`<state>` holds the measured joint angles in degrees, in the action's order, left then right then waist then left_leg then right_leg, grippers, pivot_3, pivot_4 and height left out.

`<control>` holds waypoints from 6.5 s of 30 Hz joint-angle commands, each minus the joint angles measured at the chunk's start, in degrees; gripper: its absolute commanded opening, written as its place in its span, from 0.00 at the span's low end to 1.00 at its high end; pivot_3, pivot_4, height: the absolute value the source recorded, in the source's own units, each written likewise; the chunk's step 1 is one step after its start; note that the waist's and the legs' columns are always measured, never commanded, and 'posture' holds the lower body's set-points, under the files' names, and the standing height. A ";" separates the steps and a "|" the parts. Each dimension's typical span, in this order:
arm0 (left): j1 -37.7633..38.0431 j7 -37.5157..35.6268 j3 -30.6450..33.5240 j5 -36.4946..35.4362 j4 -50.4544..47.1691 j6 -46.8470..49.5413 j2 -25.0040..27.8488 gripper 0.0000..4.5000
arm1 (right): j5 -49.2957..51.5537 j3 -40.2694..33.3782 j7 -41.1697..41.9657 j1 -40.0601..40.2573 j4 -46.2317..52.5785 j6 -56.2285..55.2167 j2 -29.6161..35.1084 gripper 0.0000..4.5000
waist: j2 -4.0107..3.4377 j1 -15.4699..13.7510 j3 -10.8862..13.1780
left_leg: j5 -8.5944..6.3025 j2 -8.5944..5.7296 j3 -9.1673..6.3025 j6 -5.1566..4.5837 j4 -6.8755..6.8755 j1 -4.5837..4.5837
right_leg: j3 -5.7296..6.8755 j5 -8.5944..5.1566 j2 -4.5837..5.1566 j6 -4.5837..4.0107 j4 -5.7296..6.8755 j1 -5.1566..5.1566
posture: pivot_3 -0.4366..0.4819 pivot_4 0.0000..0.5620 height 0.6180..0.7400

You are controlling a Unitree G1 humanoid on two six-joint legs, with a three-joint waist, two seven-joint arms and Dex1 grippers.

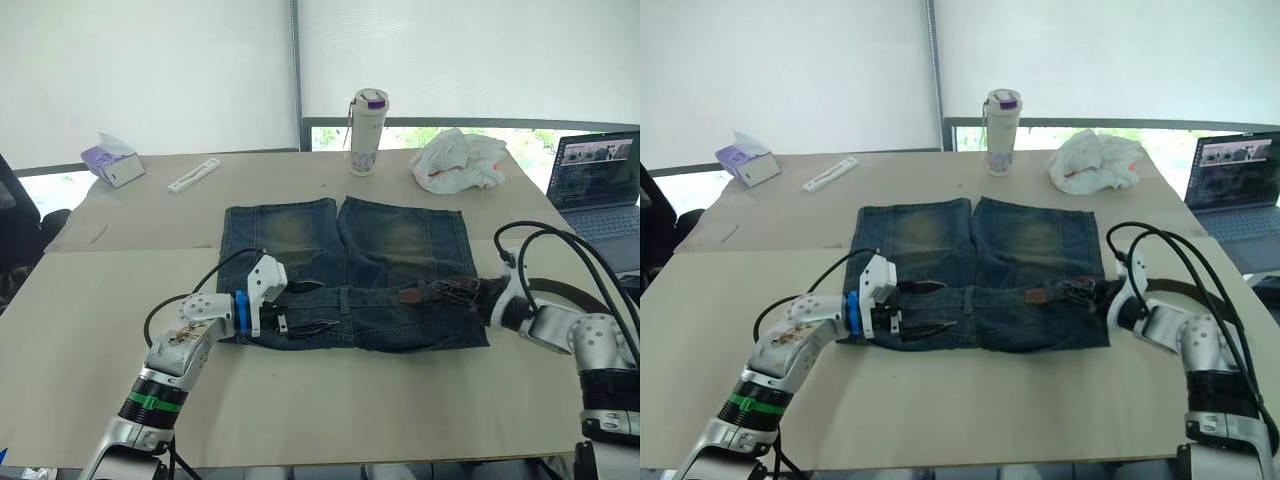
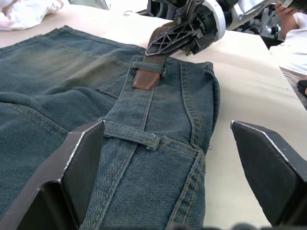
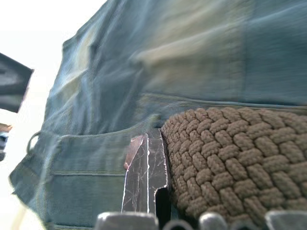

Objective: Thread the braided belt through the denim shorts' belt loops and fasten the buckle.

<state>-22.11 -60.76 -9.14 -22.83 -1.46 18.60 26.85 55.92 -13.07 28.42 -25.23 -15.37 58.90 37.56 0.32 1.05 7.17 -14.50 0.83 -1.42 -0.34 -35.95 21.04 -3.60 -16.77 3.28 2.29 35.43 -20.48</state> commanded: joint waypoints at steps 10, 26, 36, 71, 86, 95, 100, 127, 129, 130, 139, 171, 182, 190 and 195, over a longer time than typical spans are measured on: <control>-2.25 9.58 8.59 -15.52 1.41 17.60 -11.90 0.99 | 9.68 -12.22 -0.80 -0.78 0.22 10.08 -9.85 0.00 | 0.00 -0.09 0.00 | 0.00 0.04 -0.09 0.00 -0.06 0.02 | 0.01 0.00 0.06 0.00 0.28 -0.02 | 0.48 0.27 1.00; -7.84 11.72 10.57 -23.62 12.94 29.55 -22.53 0.99 | 27.46 -19.23 -7.50 4.69 7.36 14.14 -15.70 0.00 | -0.01 1.02 -0.01 | 0.00 -0.08 -0.04 0.00 -0.06 0.06 | -0.04 -0.01 -0.08 0.02 0.28 -0.01 | 0.48 0.27 1.00; -8.80 12.21 10.43 -23.20 13.80 29.62 -25.45 0.70 | 26.07 -17.49 -6.60 6.53 9.20 12.86 -14.75 0.00 | 0.00 1.07 0.00 | 0.00 -0.08 0.00 0.01 -0.05 0.09 | -0.07 -0.02 -0.09 0.03 0.25 -0.01 | 0.48 0.27 1.00; -8.54 14.27 9.00 -15.52 16.84 24.53 -26.46 0.00 | -23.80 2.74 7.09 23.92 37.35 -15.87 12.01 0.70 | 0.26 -0.18 0.16 | 0.04 -0.19 0.00 0.09 -0.07 0.07 | -0.18 -0.08 -0.07 0.20 -0.09 0.07 | 0.48 0.27 1.00; -6.96 12.40 8.64 -9.65 14.90 19.24 -19.52 0.00 | -24.16 -2.80 2.74 25.24 32.15 -9.76 5.41 0.01 | 0.25 -0.38 0.15 | 0.06 -0.30 -0.21 0.12 -0.06 0.09 | -0.19 -0.04 0.04 0.25 -0.18 0.12 | 0.48 0.27 1.00; 1.89 4.99 22.13 -16.02 8.58 24.74 3.91 0.00 | -24.19 -4.66 -0.73 26.41 31.94 -8.15 2.47 0.01 | 0.04 -0.18 0.00 | 0.06 -0.08 -0.22 0.12 -0.03 -0.01 | -0.21 -0.03 0.04 0.22 -0.10 0.11 | 0.48 0.27 1.00; 3.60 0.17 27.26 -19.79 9.76 26.74 11.03 0.00 | -24.22 -4.33 -0.56 25.99 31.69 -8.28 1.73 0.01 | 0.16 -0.60 -0.03 | 0.06 -0.09 -0.26 0.12 -0.02 0.00 | -0.13 -0.03 0.17 0.22 -0.19 0.13 | 0.48 0.27 1.00; -2.60 15.63 15.25 -36.66 -3.58 36.42 -17.17 0.00 | 29.97 -5.24 -14.39 30.21 49.47 -8.33 -11.71 0.76 | 0.18 0.08 -0.02 | 0.05 -0.11 -0.17 0.12 0.01 0.09 | -0.28 -0.01 0.03 0.24 -0.19 0.19 | 0.48 0.27 1.00; -2.61 15.85 15.50 -37.50 -3.61 36.84 -17.68 0.00 | 30.51 -3.70 -17.54 29.43 48.84 -10.54 -14.72 0.76 | 0.16 0.05 -0.03 | 0.06 -0.11 -0.17 0.12 0.00 0.07 | -0.29 -0.01 0.01 0.25 -0.17 0.17 | 0.48 0.27 1.00; -2.64 15.95 15.60 -37.80 -3.61 37.02 -17.83 0.00 | 31.02 -3.29 -18.49 29.15 48.69 -11.32 -15.61 0.76 | 0.14 0.05 -0.04 | 0.06 -0.11 -0.18 0.12 -0.01 0.05 | -0.29 -0.01 0.01 0.25 -0.16 0.13 | 0.48 0.27 1.00; -2.21 15.34 15.24 -37.69 -3.59 37.23 -16.89 0.00 | 32.27 -1.98 -20.21 25.48 48.62 -18.31 -20.76 0.76 | 0.06 -0.04 -0.08 | 0.06 -0.10 -0.19 0.12 -0.02 0.06 | -0.26 -0.01 0.01 0.25 -0.19 0.10 | 0.48 0.27 1.00; -0.16 2.97 10.12 -9.84 6.97 8.93 0.85 0.99 | 18.62 0.88 -34.18 22.44 33.85 -15.41 -17.89 0.00 | -0.01 -0.26 -0.10 | 0.07 -0.02 -0.15 0.13 0.05 0.11 | -0.29 0.03 0.10 0.15 -0.22 -0.06 | 0.48 0.27 1.00; 1.55 3.05 7.92 -6.97 6.90 7.50 -2.31 0.99 | 16.33 5.08 -40.01 18.08 30.76 -11.15 -24.08 0.00 | 0.01 1.15 -0.11 | 0.07 0.10 -0.16 0.12 0.08 0.07 | -0.33 0.03 -0.01 0.14 -0.07 -0.07 | 0.48 0.27 1.00; 2.26 3.65 8.22 -6.80 6.13 8.04 -3.29 0.99 | 19.24 5.09 -45.24 13.09 31.89 -7.75 -29.01 0.00 | 0.01 1.45 -0.11 | 0.07 0.05 -0.14 0.12 0.06 0.09 | -0.38 0.03 0.03 0.13 0.27 -0.29 | 0.48 0.27 1.00; 2.60 4.15 8.18 -6.87 6.36 8.14 -3.93 0.99 | 20.73 5.79 -47.41 11.22 32.95 -5.76 -29.01 0.00 | 0.01 1.40 -0.11 | 0.07 0.02 -0.14 0.12 0.05 0.12 | -0.37 0.03 0.08 0.13 0.29 -0.32 | 0.48 0.27 1.00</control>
<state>-19.39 -56.82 -1.31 -29.33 6.23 26.78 23.31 74.72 -7.73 -18.47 -12.55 14.72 52.25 8.69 0.33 2.45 7.06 -14.43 0.85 -1.56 -0.22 -35.90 21.16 -3.98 -16.74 3.36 2.42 35.73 -20.80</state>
